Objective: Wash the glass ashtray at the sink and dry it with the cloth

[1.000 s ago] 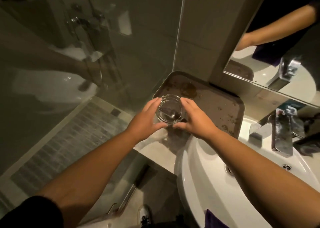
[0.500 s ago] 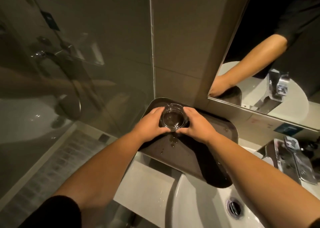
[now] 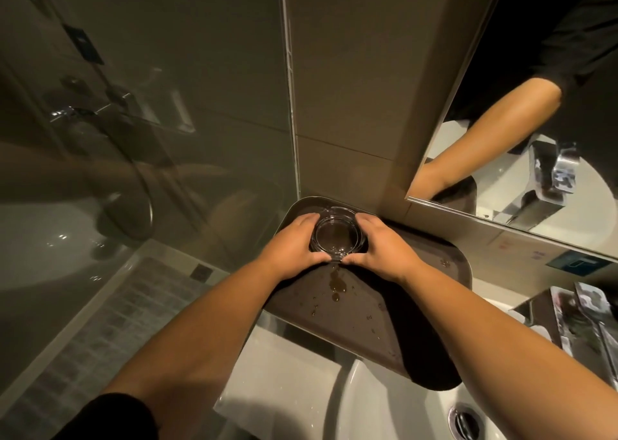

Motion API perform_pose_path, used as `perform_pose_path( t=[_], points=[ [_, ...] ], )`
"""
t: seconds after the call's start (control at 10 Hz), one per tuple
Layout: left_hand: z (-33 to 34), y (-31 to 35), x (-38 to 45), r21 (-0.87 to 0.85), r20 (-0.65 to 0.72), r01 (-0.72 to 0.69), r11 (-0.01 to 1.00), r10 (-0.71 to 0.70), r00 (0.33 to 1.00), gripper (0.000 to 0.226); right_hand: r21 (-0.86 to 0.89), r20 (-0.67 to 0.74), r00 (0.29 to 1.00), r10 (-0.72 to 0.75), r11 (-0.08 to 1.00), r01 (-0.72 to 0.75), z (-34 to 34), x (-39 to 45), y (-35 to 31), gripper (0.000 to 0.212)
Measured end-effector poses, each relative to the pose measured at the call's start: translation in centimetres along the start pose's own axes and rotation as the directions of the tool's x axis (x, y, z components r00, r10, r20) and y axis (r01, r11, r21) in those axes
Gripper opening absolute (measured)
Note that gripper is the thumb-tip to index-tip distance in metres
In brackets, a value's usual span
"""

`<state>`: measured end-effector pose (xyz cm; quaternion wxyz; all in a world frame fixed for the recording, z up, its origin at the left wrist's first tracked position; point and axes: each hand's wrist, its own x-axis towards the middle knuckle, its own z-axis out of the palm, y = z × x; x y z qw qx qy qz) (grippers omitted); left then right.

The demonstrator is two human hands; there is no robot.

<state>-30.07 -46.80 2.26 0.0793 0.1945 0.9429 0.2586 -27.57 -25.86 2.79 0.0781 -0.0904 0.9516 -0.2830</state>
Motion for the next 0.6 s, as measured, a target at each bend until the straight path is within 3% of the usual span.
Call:
perform_pose_path(
  t=[0.4, 0.5, 0.6],
  points=[
    [-0.3, 0.2, -0.3, 0.045, 0.058, 0.029, 0.999, -0.032, 0.998, 0.102, -0.077, 0.045, 0.999, 0.03, 0.997, -0.026, 0.0, 0.0, 0.0, 0.111],
    [-0.8, 0.9, -1.1, 0.075, 0.018, 0.019, 0.997, -0.02, 1.0, 0.102, -0.115, -0.008, 1.0, 0.009, 0.993, -0.01, -0.5, -1.0, 0.0, 0.104],
    [-1.0, 1.9, -2.7, 0.275, -0.082, -0.028, 0.961, 0.052, 0.995, 0.09, -0.181, -0.145, 0.989, -0.004, 0.983, -0.023, -0.3, -2.8, -0.3, 0.085]
  ],
)
